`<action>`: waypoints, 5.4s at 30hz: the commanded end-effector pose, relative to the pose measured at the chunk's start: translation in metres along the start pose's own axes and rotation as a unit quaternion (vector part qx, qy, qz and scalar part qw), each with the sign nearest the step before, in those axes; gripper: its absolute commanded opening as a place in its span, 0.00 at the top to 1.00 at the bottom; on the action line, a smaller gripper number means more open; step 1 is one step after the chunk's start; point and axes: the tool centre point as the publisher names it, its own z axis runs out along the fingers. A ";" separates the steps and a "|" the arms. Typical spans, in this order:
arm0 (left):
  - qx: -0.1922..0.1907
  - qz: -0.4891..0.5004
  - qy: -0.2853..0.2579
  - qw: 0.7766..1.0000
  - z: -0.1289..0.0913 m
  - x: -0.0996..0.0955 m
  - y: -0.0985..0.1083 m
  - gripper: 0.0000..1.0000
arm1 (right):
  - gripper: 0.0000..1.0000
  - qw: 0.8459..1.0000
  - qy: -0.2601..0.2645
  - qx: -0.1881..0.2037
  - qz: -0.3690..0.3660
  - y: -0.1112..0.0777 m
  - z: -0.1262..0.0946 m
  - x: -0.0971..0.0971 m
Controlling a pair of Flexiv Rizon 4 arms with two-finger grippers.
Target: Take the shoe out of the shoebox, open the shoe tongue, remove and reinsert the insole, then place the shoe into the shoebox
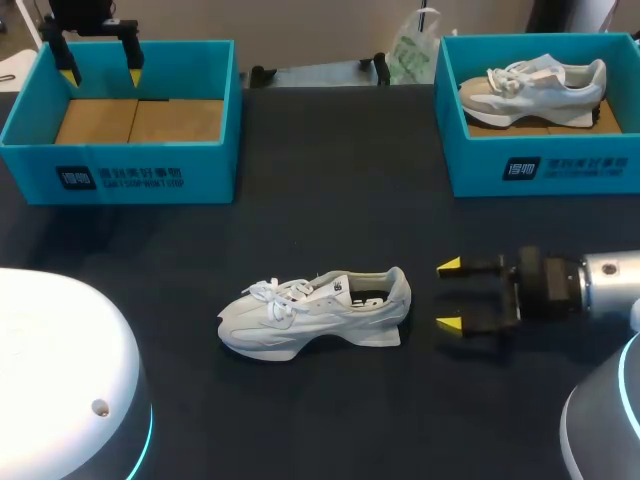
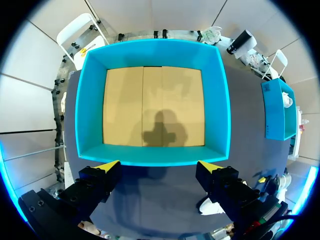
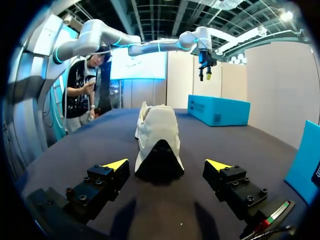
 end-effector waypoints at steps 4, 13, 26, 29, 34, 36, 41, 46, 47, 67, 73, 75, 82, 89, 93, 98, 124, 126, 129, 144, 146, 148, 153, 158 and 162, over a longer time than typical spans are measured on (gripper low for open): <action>0.000 0.000 0.000 1.000 0.000 0.000 0.000 0.00 | 0.00 1.000 0.010 -0.002 -0.003 -0.001 0.019 -0.006; 0.000 0.000 0.000 1.000 0.000 0.000 0.000 0.00 | 0.00 1.000 0.019 -0.002 -0.007 0.002 0.033 -0.006; 0.000 0.000 0.000 1.000 0.000 0.000 0.000 0.00 | 0.00 1.000 0.027 0.000 -0.013 0.003 0.043 0.004; 0.000 0.000 0.000 1.000 0.000 0.000 0.000 0.00 | 0.00 1.000 0.025 0.003 -0.016 0.003 0.045 0.005; 0.000 0.000 0.000 1.000 0.000 0.000 0.000 0.00 | 0.00 1.000 0.021 0.004 -0.017 0.003 0.050 0.004; 0.000 0.000 0.000 1.000 0.000 0.000 0.000 0.00 | 0.00 1.000 0.022 0.005 -0.017 0.003 0.053 0.004; 0.000 0.000 0.000 1.000 0.000 0.000 0.000 0.00 | 0.00 0.999 0.025 0.006 -0.019 0.004 0.058 0.004; 0.000 0.000 0.000 1.000 0.000 0.000 0.000 0.00 | 0.00 0.999 0.027 0.011 -0.021 0.003 0.063 0.005; 0.000 0.000 0.000 1.000 0.000 0.000 0.000 0.00 | 0.00 0.999 0.027 0.010 -0.022 0.003 0.064 0.005; 0.000 0.000 0.000 1.000 0.000 0.000 0.000 0.00 | 0.00 0.999 0.035 0.015 -0.021 0.005 0.081 0.012; 0.000 0.000 0.000 1.000 0.000 0.000 0.000 0.00 | 0.00 0.999 0.038 0.019 -0.022 0.004 0.086 0.013; 0.000 0.000 0.000 1.000 0.000 0.000 0.000 0.00 | 0.00 0.999 0.038 0.017 -0.022 0.004 0.088 0.013; 0.000 0.000 0.000 1.000 0.000 0.000 0.000 0.00 | 0.00 0.999 0.040 0.019 -0.027 0.007 0.094 0.014; 0.000 0.000 0.000 1.000 0.000 0.000 0.000 0.00 | 0.00 0.998 0.043 0.022 -0.026 0.004 0.099 0.017; 0.000 0.000 0.000 1.000 0.000 0.000 0.000 0.00 | 0.00 0.998 0.044 0.020 -0.026 0.005 0.103 0.017; 0.000 0.000 0.000 1.000 0.000 0.000 0.000 0.00 | 0.00 0.998 0.046 0.020 -0.026 0.006 0.106 0.015; 0.000 0.000 0.000 1.000 0.000 0.000 0.000 0.00 | 1.00 0.998 0.045 0.023 -0.027 0.005 0.110 0.015; 0.000 0.000 0.000 1.000 0.000 0.000 0.000 0.00 | 1.00 0.998 0.042 0.023 -0.028 0.005 0.108 0.015; 0.000 0.000 0.000 1.000 0.000 0.000 0.000 0.00 | 1.00 0.999 0.036 0.024 -0.028 0.005 0.107 0.015; 0.000 0.000 0.000 1.000 0.000 0.000 0.000 0.00 | 1.00 0.999 0.025 0.024 -0.027 0.007 0.103 0.013; 0.000 0.000 0.000 1.000 0.000 0.000 0.000 0.00 | 1.00 0.999 0.025 0.024 -0.027 0.007 0.103 0.013; 0.000 0.000 0.000 1.000 0.000 0.000 0.000 0.00 | 1.00 0.999 0.025 0.024 -0.027 0.007 0.103 0.013; 0.000 0.000 0.000 1.000 0.000 0.000 0.000 0.00 | 1.00 0.999 0.025 0.024 -0.027 0.007 0.103 0.013; 0.000 0.000 0.000 1.000 0.000 0.000 0.000 0.00 | 1.00 0.999 0.025 0.024 -0.027 0.007 0.103 0.013; 0.004 -0.006 -0.006 1.000 -0.003 0.003 0.002 0.00 | 1.00 0.999 0.025 0.024 -0.027 0.007 0.103 0.013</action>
